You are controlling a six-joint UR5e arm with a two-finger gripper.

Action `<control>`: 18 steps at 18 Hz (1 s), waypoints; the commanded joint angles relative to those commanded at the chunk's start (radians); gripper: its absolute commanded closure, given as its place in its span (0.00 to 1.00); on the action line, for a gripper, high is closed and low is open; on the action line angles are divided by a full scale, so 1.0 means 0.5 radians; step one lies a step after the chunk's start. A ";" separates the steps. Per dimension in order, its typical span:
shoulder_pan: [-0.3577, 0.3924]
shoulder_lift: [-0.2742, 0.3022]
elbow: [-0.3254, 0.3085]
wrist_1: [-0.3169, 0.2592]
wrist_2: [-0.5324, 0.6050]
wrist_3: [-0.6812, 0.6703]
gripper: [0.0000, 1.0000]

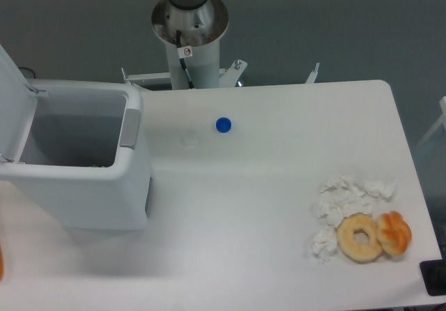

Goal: Close the trash can

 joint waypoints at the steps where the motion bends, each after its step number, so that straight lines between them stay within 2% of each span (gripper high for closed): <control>1: 0.018 0.009 -0.003 -0.003 0.003 0.000 0.00; 6: 0.138 0.055 -0.031 -0.009 0.077 0.000 0.00; 12: 0.252 0.071 -0.083 -0.009 0.276 0.000 0.00; 16: 0.347 0.064 -0.120 -0.006 0.295 0.018 0.00; 18: 0.408 0.067 -0.150 -0.006 0.295 0.125 0.00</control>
